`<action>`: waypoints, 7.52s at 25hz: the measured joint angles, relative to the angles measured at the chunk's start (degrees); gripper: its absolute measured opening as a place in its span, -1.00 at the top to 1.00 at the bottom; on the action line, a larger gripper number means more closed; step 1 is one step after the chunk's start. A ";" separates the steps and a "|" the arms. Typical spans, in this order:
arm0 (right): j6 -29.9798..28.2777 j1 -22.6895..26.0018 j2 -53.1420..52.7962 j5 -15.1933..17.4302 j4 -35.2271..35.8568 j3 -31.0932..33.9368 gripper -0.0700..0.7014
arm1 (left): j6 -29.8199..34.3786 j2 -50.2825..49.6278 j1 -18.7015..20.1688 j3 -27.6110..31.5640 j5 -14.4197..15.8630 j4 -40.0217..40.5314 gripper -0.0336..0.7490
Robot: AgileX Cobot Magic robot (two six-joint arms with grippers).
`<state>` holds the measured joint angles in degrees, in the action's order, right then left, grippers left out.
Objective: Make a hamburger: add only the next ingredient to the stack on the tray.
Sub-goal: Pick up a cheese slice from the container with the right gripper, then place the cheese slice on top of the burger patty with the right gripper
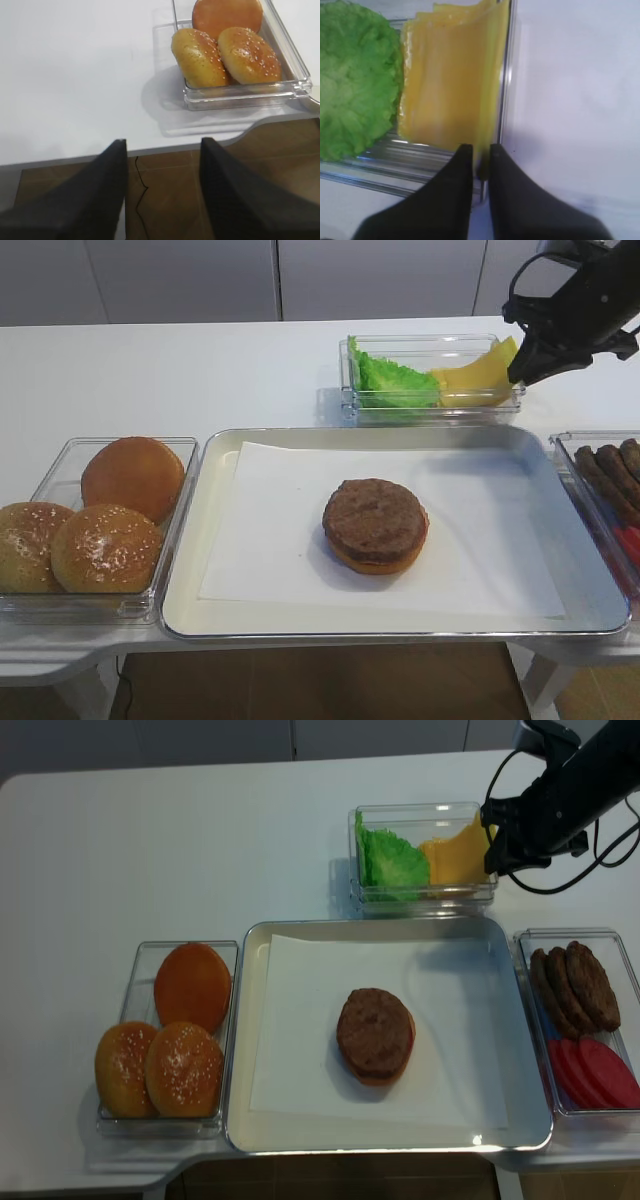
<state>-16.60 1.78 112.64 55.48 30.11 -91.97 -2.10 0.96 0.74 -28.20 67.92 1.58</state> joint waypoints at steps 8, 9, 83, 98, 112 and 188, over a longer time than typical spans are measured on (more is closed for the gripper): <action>0.00 0.00 -0.13 0.17 -0.15 0.00 0.74 | 0.00 0.00 0.00 0.00 0.00 0.00 0.02; 0.04 0.00 -0.13 0.17 -0.15 0.00 0.74 | 0.00 0.00 0.00 0.00 0.00 0.00 0.02; 0.78 0.00 -2.62 -1.16 -0.53 0.00 0.75 | 0.00 0.00 0.00 0.00 0.00 0.00 0.02; -1.01 0.00 -8.37 1.73 0.62 0.00 0.75 | 0.00 0.00 0.00 0.00 0.00 0.00 0.02; -1.05 0.00 -14.27 6.52 1.67 0.00 0.76 | 0.00 0.00 0.00 0.00 0.00 0.00 0.02; 7.09 -32.17 -23.30 12.35 -3.60 11.41 0.76 | 0.00 0.00 0.00 0.00 0.00 0.00 0.02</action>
<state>-9.51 -30.39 89.34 67.83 26.50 -80.56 -2.10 0.96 0.74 -28.20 67.92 1.58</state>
